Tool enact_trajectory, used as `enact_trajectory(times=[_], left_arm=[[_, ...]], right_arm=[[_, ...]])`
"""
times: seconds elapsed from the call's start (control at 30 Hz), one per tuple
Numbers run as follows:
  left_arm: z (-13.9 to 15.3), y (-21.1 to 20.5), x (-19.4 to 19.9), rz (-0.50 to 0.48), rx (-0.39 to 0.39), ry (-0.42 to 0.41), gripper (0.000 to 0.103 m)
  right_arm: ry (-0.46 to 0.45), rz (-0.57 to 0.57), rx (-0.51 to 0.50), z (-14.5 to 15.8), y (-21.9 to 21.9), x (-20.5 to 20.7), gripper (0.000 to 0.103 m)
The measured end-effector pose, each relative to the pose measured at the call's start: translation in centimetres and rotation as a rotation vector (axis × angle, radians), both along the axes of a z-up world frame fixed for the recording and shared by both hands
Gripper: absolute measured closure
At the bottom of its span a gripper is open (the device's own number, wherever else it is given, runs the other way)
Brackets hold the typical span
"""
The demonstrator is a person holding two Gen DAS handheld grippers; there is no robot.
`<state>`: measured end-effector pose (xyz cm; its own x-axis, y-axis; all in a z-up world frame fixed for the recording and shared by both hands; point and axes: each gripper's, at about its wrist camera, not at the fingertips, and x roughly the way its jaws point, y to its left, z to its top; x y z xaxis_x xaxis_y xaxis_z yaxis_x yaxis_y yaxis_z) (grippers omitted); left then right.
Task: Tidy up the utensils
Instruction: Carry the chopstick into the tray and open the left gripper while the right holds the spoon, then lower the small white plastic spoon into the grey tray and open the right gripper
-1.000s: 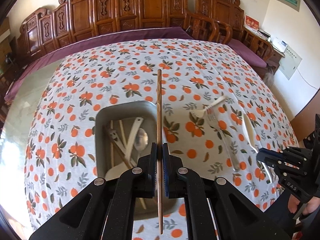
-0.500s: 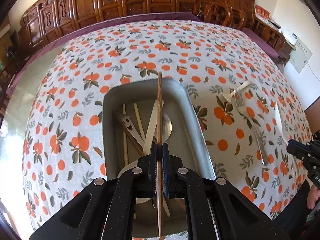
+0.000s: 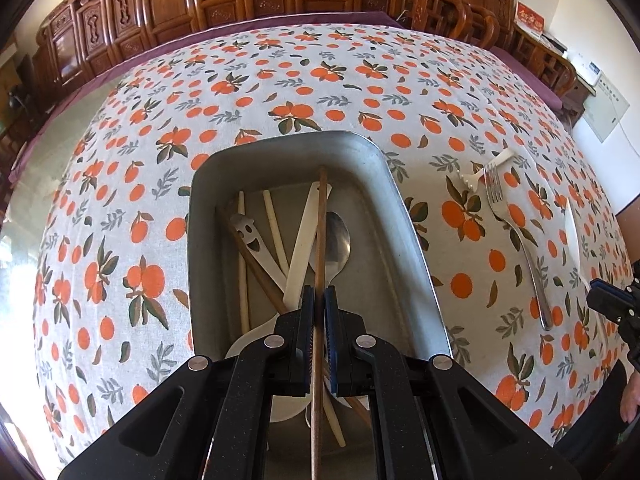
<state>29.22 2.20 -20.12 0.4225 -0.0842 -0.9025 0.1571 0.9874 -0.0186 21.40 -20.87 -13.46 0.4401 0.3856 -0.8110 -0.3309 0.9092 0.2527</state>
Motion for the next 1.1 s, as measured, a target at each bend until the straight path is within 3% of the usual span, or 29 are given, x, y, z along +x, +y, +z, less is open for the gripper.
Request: enact_trajectory(times=[0.13,0.33,0.77,0.83,0.93,1.03,1.1], left_arm=[[0.3,0.3,-0.1,0.011,0.001,-0.009,0.097],[1.4,1.2,-1.3,0.026,-0.014,-0.039,0.080],[4.2,4.6,-5.1,0.081,-0.067,-0.109,0.072],[4.6,5.2,-5.5,0.090,-0.072,-0.121,0.063],[5.1,6.0,-6.0,0.098,-0.080,-0.135,0.058],[5.6,6.9,-6.4,0.120,-0.077,-0.160,0.031],[5.8,7.6,-6.7,0.131,-0.084,-0.171,0.025]], right_arm=[[-0.006,0.010,0.001,0.2,0.6,-0.1,0.094],[-0.019,0.030,0.005,1.1,1.9,0.0,0.094],[-0.042,0.094,0.027,2.8,6.6,0.8,0.094],[-0.045,0.106,0.028,3.0,7.5,0.9,0.094],[-0.048,0.127,0.027,3.2,9.0,1.2,0.094],[-0.050,0.144,0.026,3.3,10.3,1.4,0.094],[-0.047,0.153,0.027,3.3,11.2,1.7,0.094]])
